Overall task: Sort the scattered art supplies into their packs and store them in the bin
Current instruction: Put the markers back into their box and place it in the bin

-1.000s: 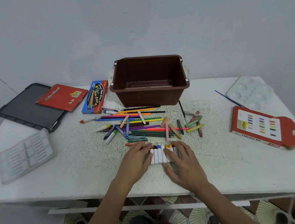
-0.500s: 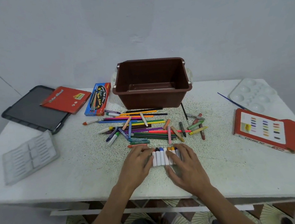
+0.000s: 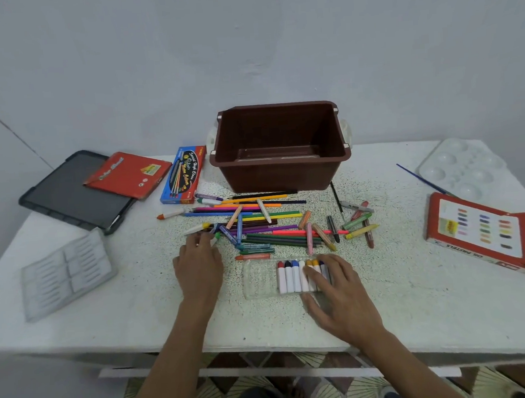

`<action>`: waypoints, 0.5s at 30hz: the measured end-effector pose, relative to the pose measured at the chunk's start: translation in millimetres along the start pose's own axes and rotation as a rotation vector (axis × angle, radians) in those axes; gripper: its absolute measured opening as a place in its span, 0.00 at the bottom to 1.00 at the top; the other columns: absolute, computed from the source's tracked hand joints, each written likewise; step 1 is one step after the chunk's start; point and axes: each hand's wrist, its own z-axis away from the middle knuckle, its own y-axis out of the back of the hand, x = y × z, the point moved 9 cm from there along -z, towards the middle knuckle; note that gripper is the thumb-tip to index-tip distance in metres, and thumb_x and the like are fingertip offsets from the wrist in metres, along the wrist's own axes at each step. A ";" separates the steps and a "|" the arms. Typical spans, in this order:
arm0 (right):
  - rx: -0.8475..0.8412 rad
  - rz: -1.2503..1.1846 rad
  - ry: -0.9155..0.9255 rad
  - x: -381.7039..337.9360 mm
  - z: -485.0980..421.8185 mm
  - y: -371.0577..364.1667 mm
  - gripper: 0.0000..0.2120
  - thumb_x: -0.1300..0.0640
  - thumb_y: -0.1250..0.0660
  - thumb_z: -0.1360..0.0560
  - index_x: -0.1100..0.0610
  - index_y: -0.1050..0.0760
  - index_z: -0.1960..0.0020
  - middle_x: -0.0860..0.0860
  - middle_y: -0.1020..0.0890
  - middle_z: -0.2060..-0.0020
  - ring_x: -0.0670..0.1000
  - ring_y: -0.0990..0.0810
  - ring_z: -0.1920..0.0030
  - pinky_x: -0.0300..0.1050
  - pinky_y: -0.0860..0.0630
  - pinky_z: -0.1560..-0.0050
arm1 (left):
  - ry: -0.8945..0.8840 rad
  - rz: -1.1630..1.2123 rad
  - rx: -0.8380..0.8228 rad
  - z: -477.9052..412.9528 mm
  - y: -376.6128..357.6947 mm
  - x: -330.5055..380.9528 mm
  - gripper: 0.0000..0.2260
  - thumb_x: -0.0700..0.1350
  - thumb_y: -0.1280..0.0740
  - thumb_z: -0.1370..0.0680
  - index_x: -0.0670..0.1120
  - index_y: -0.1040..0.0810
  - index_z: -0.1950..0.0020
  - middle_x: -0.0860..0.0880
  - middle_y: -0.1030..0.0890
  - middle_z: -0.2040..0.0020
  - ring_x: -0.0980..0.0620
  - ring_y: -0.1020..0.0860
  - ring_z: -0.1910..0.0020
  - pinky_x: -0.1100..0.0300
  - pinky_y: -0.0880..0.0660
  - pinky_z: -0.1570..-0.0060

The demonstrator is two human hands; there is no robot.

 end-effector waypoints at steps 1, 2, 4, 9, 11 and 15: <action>0.001 -0.001 0.001 -0.2 -0.2 -0.1 0.22 0.44 0.35 0.23 0.57 0.25 0.34 0.58 0.26 0.36 0.59 0.30 0.33 0.57 0.27 0.37 | 0.012 -0.002 -0.005 -1.1 -0.7 -1.9 0.14 0.42 0.33 0.21 0.45 0.22 0.36 0.42 0.21 0.41 0.41 0.21 0.46 0.46 0.26 0.51; 0.000 -0.001 0.003 -0.3 0.0 -0.3 0.22 0.44 0.35 0.23 0.57 0.25 0.34 0.58 0.26 0.36 0.59 0.30 0.33 0.58 0.27 0.37 | 0.016 0.005 -0.004 -2.2 -1.2 -3.1 0.13 0.42 0.33 0.21 0.45 0.22 0.36 0.42 0.20 0.42 0.42 0.21 0.48 0.47 0.25 0.51; -0.001 -0.001 0.001 -0.1 0.4 -0.7 0.22 0.44 0.35 0.23 0.56 0.25 0.34 0.58 0.26 0.36 0.59 0.30 0.33 0.58 0.27 0.37 | 0.011 0.026 -0.004 -3.2 -2.1 -3.4 0.12 0.42 0.34 0.20 0.45 0.22 0.37 0.43 0.18 0.45 0.43 0.20 0.50 0.48 0.24 0.52; -0.005 -0.001 -0.008 0.7 0.5 -1.7 0.22 0.44 0.35 0.23 0.56 0.25 0.34 0.58 0.26 0.35 0.59 0.30 0.32 0.58 0.27 0.37 | 0.014 0.161 -0.003 4.9 3.5 1.5 0.12 0.43 0.34 0.20 0.47 0.23 0.37 0.47 0.17 0.48 0.47 0.20 0.52 0.51 0.24 0.52; -0.001 -0.003 -0.006 0.1 0.2 -0.9 0.22 0.44 0.35 0.23 0.56 0.25 0.34 0.58 0.26 0.36 0.59 0.30 0.33 0.58 0.27 0.37 | 0.058 0.304 -0.030 9.9 5.8 5.2 0.14 0.44 0.33 0.21 0.48 0.23 0.35 0.48 0.18 0.48 0.50 0.21 0.53 0.57 0.26 0.55; 0.006 0.004 0.000 -1.2 -0.2 1.7 0.22 0.45 0.35 0.23 0.56 0.25 0.35 0.58 0.26 0.36 0.59 0.30 0.33 0.57 0.27 0.37 | 0.127 0.609 -0.182 19.6 -2.4 20.6 0.14 0.44 0.32 0.21 0.50 0.23 0.35 0.52 0.20 0.52 0.61 0.22 0.58 0.68 0.30 0.64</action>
